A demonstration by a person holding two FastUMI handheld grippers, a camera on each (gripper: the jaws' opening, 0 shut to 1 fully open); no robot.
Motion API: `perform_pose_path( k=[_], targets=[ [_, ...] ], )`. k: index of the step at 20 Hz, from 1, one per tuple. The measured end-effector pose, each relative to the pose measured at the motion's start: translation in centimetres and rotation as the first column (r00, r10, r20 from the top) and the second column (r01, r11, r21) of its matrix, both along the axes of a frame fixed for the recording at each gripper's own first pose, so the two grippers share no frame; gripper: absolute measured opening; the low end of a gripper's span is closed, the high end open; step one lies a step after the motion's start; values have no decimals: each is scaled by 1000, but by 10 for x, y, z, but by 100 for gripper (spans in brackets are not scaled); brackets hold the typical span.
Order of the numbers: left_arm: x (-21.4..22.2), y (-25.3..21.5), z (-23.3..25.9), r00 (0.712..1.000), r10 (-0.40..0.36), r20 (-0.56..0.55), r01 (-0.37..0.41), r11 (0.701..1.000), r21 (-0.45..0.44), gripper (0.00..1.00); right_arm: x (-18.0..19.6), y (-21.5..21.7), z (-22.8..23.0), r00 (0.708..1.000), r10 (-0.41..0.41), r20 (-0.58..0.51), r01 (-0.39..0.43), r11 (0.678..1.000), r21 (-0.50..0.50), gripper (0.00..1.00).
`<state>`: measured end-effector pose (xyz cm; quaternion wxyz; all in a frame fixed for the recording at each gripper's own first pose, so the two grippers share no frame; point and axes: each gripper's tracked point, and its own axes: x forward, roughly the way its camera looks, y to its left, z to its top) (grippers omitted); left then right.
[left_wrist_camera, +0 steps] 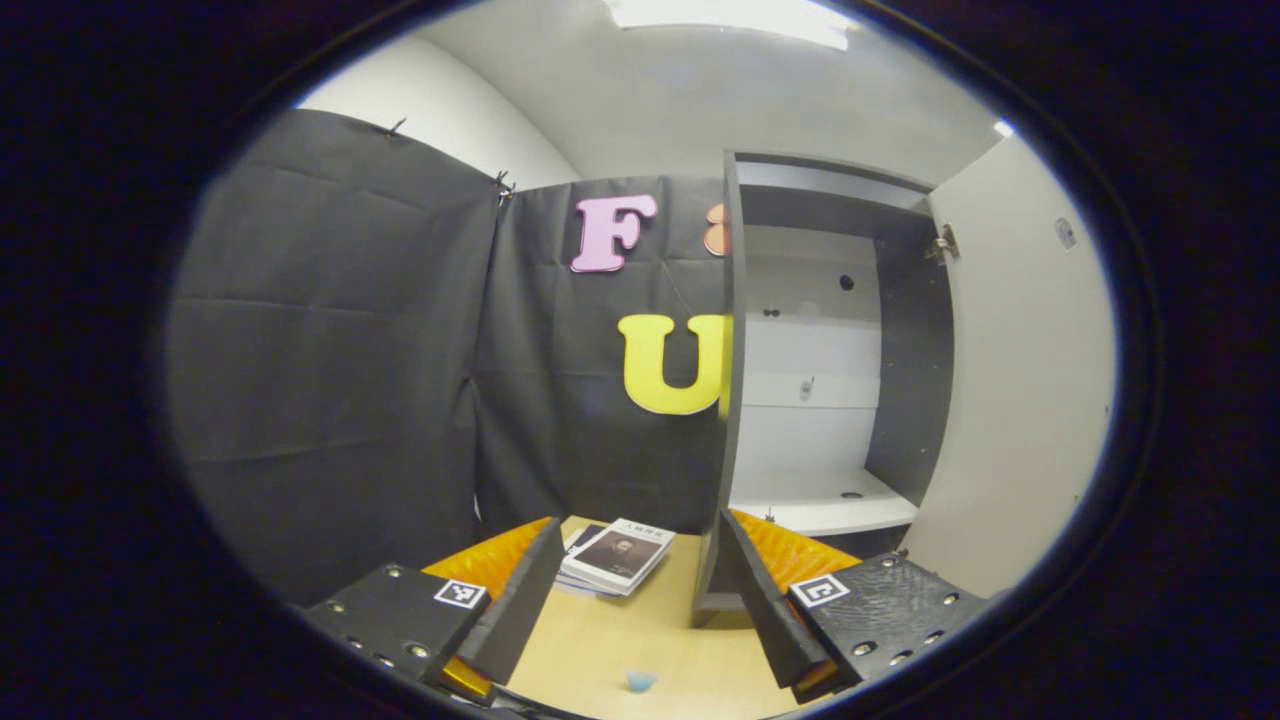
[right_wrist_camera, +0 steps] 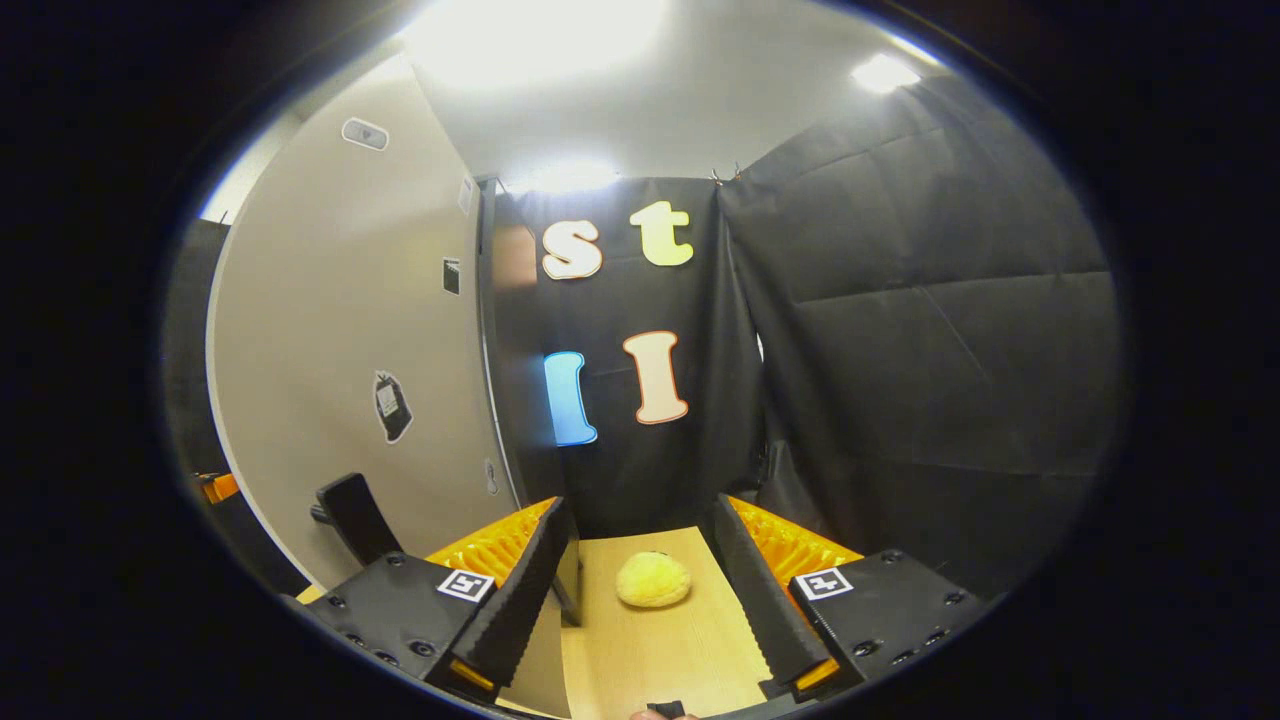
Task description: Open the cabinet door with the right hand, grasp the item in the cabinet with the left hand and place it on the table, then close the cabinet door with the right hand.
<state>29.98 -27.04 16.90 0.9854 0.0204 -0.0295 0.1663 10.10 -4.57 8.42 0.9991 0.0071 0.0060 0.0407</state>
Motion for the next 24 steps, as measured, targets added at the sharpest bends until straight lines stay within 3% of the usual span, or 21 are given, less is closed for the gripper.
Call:
perform_pose_path(
  k=[5, 8, 12, 13, 16, 17, 18, 24],
  targets=[
    [4, 16, 5, 1000, -16, 10, 16, 1000, -5, 95, -15, 35, -11, 998, 54, -31, -56, 995, -85, 90],
    [17, 29, 3, 999, -49, 5, 49, 999, 12, 94, -21, 32, -17, 1000, -13, -7, 12, 988, -151, 91],
    [19, 47, 5, 999, -43, 12, 43, 999, 25, 93, -27, 37, -23, 998, -53, -24, 52, 997, -62, 88],
    [19, 52, 6, 999, -34, 10, 33, 999, 36, 93, -28, 38, -21, 998, -63, -14, 62, 996, -66, 91],
    [22, 64, -1, 1000, -25, -19, 26, 998, 61, 93, -32, 46, -17, 997, -79, 12, 79, 990, -114, 87],
    [21, 69, 0, 1000, -9, -11, 10, 998, 64, 93, -32, 51, -18, 997, -71, 5, 71, 991, -111, 91],
    [21, 77, 1, 1000, 12, -1, -12, 998, 64, 94, -32, 58, -21, 998, -58, -6, 57, 994, -96, 88],
    [21, 95, -8, 1000, 1, -15, -1, 999, 39, 94, -40, 100, -26, 1000, 11, -19, -12, 996, -87, 91]
  ],
)
